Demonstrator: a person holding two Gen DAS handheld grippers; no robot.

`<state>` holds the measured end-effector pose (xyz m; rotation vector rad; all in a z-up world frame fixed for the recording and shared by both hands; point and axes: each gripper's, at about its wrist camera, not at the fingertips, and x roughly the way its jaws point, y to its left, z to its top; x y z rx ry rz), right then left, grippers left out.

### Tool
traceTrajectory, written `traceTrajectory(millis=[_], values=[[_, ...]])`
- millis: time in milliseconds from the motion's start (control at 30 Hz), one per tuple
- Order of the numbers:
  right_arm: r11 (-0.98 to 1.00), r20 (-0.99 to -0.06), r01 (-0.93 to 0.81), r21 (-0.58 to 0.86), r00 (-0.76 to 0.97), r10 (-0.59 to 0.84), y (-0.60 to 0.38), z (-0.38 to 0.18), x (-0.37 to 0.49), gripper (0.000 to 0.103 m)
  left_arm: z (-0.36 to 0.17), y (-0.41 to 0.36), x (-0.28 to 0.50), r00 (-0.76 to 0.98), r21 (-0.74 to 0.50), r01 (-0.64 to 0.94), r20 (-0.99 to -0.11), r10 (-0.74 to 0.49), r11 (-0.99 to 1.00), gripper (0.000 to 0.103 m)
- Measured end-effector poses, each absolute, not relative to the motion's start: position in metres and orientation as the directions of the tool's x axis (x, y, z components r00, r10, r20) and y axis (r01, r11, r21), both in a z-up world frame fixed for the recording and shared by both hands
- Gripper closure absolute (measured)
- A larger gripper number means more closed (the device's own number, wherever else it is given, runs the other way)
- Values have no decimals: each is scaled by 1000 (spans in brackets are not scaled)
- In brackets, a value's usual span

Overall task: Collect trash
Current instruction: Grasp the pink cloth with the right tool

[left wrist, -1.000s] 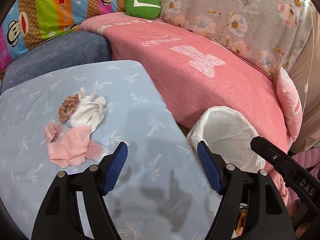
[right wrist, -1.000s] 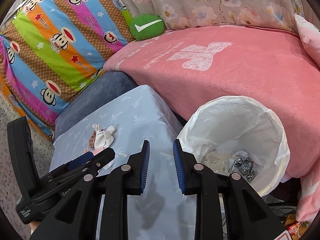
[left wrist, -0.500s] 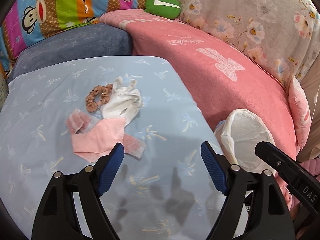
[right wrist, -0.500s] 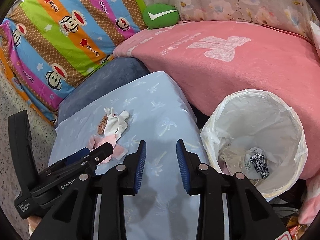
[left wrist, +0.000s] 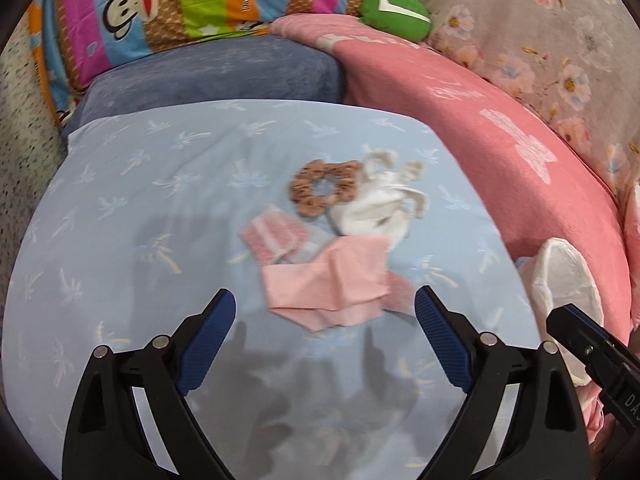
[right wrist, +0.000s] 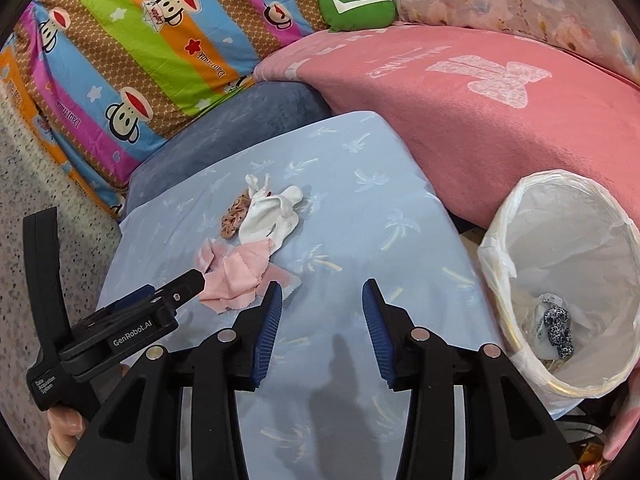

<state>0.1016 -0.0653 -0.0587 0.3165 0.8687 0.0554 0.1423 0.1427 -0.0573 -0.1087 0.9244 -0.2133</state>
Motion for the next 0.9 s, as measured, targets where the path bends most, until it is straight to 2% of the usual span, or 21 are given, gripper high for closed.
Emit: traceTrajectory(millis=[167, 400, 533, 733, 900], values=[[957, -750, 37, 289, 630, 203, -38, -70, 122, 55, -66, 170, 153, 577, -186, 78, -793, -197, 979, 14], [959, -772, -1, 282, 593, 227, -7, -91, 151, 53, -75, 191, 169, 570, -177, 34, -805, -165, 984, 13], [958, -786, 1, 285, 573, 234, 2, -102, 163, 52, -80, 195, 178, 564, -179, 27, -810, -163, 983, 13], [960, -794, -8, 281, 560, 237, 18, -114, 180, 44, -83, 201, 189, 558, -198, 16, -812, -173, 980, 13], [961, -807, -23, 276, 537, 245, 32, -126, 192, 43, -85, 203, 196, 553, -204, 15, -814, -178, 979, 13]])
